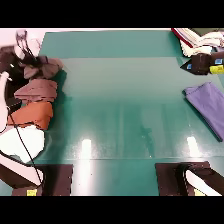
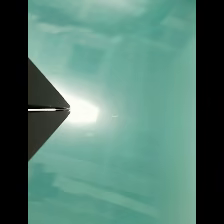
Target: Fold the shirts.
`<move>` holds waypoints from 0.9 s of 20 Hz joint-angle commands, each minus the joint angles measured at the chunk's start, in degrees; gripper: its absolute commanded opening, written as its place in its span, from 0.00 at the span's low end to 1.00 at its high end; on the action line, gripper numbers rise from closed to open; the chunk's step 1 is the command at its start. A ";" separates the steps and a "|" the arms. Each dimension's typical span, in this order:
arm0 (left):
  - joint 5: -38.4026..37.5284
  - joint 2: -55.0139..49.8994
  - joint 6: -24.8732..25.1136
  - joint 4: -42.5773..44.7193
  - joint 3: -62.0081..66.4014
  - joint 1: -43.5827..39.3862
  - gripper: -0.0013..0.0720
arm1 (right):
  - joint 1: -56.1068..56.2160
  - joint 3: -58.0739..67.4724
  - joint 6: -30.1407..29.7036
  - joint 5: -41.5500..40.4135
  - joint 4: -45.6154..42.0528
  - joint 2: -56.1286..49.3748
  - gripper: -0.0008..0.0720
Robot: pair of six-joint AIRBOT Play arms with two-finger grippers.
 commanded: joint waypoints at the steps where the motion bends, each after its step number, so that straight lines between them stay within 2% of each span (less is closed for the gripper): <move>1: -3.78 8.48 6.14 -2.10 10.08 -2.75 0.05 | 0.02 4.37 0.00 -3.74 0.15 0.94 0.03; 4: -3.65 20.26 9.20 -4.76 11.69 -7.98 0.05 | 0.02 11.13 0.00 -4.26 0.07 0.87 0.03; 7: -9.66 26.62 10.91 -5.07 11.67 -15.74 0.05 | 0.02 16.70 -0.02 -2.43 0.07 -0.55 0.03; 9: -14.95 26.84 10.88 -5.07 10.97 -21.81 0.05 | 0.02 19.80 0.00 -0.55 0.17 -2.23 0.03; 11: -15.87 26.67 10.64 -6.14 5.88 -28.52 0.05 | 0.02 22.23 0.00 1.99 0.13 -4.02 0.03; 14: -14.82 24.52 10.93 -14.99 -3.78 -38.27 0.06 | 0.02 24.48 0.00 5.35 0.15 -6.16 0.03; 15: -13.35 23.30 10.95 -18.62 -6.88 -41.13 0.33 | 0.02 24.24 0.00 5.79 0.17 -6.27 0.03; 16: -11.21 22.05 10.91 -21.11 -9.35 -43.36 0.82 | 0.02 23.56 0.00 6.05 0.17 -6.19 0.03; 17: -9.18 20.68 10.93 -22.38 -10.84 -44.87 0.91 | 0.02 22.62 0.00 5.99 0.15 -5.79 0.03; 18: -8.57 19.41 10.93 -22.40 -10.99 -45.22 0.91 | 0.02 21.35 0.00 5.92 0.13 -5.03 0.03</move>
